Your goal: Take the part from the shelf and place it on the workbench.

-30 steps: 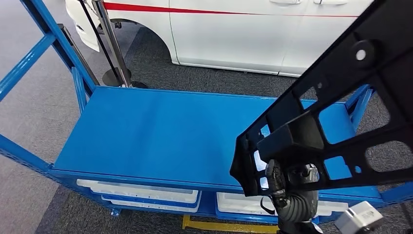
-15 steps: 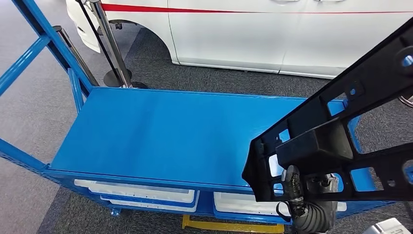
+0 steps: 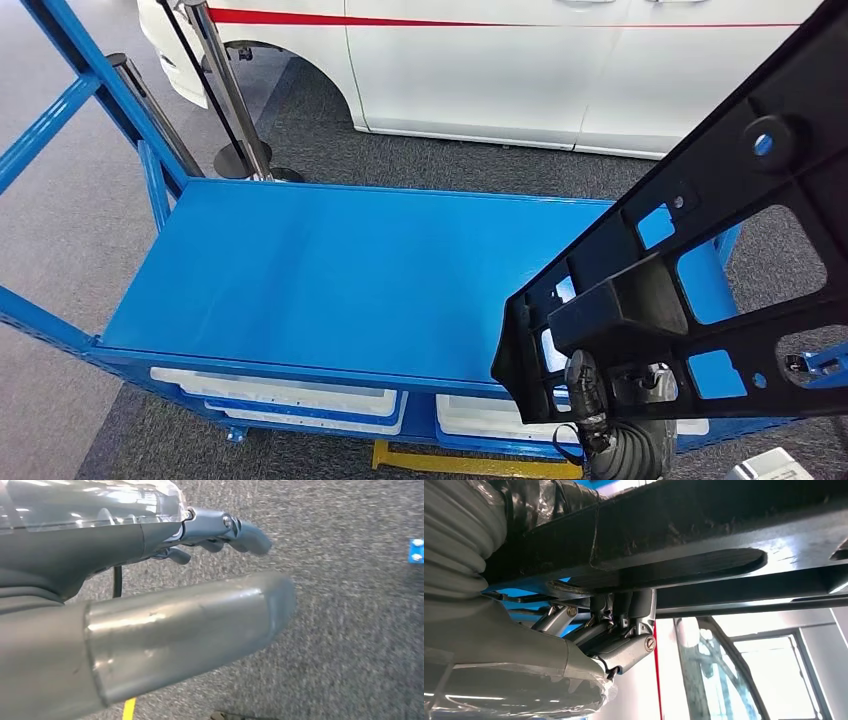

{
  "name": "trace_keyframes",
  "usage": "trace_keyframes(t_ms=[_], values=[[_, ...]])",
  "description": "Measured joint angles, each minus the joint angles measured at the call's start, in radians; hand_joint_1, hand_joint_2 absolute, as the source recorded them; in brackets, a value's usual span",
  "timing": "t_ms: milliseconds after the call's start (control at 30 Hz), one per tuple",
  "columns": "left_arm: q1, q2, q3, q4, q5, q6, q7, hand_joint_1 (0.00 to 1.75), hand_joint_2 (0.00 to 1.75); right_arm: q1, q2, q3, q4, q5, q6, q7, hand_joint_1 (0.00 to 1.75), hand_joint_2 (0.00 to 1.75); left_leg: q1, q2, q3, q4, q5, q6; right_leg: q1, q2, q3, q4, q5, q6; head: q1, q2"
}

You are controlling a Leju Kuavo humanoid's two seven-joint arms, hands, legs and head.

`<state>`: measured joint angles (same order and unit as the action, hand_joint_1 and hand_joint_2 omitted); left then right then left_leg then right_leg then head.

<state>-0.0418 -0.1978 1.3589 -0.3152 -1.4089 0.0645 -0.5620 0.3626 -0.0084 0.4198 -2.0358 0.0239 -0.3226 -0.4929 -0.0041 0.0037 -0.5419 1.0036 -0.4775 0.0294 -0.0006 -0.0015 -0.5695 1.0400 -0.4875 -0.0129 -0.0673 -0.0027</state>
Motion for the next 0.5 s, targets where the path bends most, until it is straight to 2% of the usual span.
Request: trace_keyframes(t_ms=[33,67,167,200,233,267,333,367,400,500], values=[[0.0,-0.001,0.002,0.0,0.0,-0.002,0.001,0.0,0.0,0.003,-0.005,0.001,0.005,-0.011,0.007,-0.012,1.75,1.75,0.003,0.001,0.002,-0.009,0.009,0.002,0.001,0.0,-0.003,0.008,-0.01,0.006,0.0,0.0],[0.0,-0.002,0.005,-0.001,0.0,-0.005,0.001,0.0,0.0,0.005,-0.009,0.001,0.008,-0.021,0.014,-0.022,1.75,1.75,0.007,0.003,0.002,-0.018,0.016,0.005,0.001,0.001,-0.013,0.033,-0.032,0.01,0.0,0.0],[-0.001,-0.004,0.012,-0.004,0.0,-0.012,0.002,0.0,0.0,0.01,-0.024,0.002,0.021,-0.032,0.033,-0.037,1.75,1.75,0.011,0.006,-0.008,-0.02,0.025,0.009,-0.007,0.003,-0.078,0.194,-0.131,0.024,0.001,0.0],[-0.001,-0.004,0.013,-0.005,0.0,-0.013,0.002,0.0,0.0,0.012,-0.029,0.002,0.026,-0.032,0.036,-0.038,1.75,1.75,0.011,0.007,-0.013,-0.015,0.026,0.008,-0.012,0.002,-0.094,0.237,-0.146,0.029,0.001,0.0],[-0.001,-0.005,0.014,-0.005,0.0,-0.015,0.002,0.0,0.0,0.013,-0.032,0.003,0.031,-0.032,0.038,-0.038,1.75,1.75,0.013,0.007,-0.02,-0.009,0.026,0.007,-0.016,0.002,-0.094,0.249,-0.142,0.034,0.001,0.0],[-0.001,-0.005,0.015,-0.005,0.0,-0.015,0.002,0.0,0.0,0.014,-0.035,0.003,0.035,-0.032,0.039,-0.039,1.75,1.75,0.014,0.007,-0.026,-0.002,0.026,0.006,-0.021,0.001,-0.077,0.225,-0.122,0.038,0.001,0.0],[-0.001,-0.006,0.015,-0.006,-0.001,-0.017,0.002,0.0,0.0,0.014,-0.04,0.003,0.04,-0.032,0.045,-0.039,1.75,1.75,0.019,0.006,-0.039,0.015,0.025,-0.001,-0.029,0.002,-0.009,0.106,-0.069,0.045,0.001,0.0],[-0.002,-0.006,0.015,-0.006,-0.001,-0.017,0.003,0.0,0.0,0.014,-0.041,0.003,0.042,-0.032,0.048,-0.039,1.75,1.75,0.018,0.005,-0.045,0.024,0.024,-0.008,-0.03,0.004,0.015,0.055,-0.051,0.043,0.001,0.0],[-0.002,-0.006,0.015,-0.007,-0.002,-0.017,0.003,0.0,0.0,0.014,-0.042,0.003,0.043,-0.032,0.051,-0.039,1.75,1.75,0.018,0.004,-0.05,0.031,0.025,-0.015,-0.028,0.006,0.027,0.026,-0.043,0.039,0.0,0.0],[-0.001,-0.006,0.016,-0.009,-0.004,-0.016,0.004,0.0,0.0,0.016,-0.045,0.004,0.046,-0.032,0.053,-0.041,1.75,1.75,0.018,0.001,-0.057,0.031,0.035,-0.038,-0.022,0.008,0.016,0.021,-0.029,0.015,0.0,0.0]])
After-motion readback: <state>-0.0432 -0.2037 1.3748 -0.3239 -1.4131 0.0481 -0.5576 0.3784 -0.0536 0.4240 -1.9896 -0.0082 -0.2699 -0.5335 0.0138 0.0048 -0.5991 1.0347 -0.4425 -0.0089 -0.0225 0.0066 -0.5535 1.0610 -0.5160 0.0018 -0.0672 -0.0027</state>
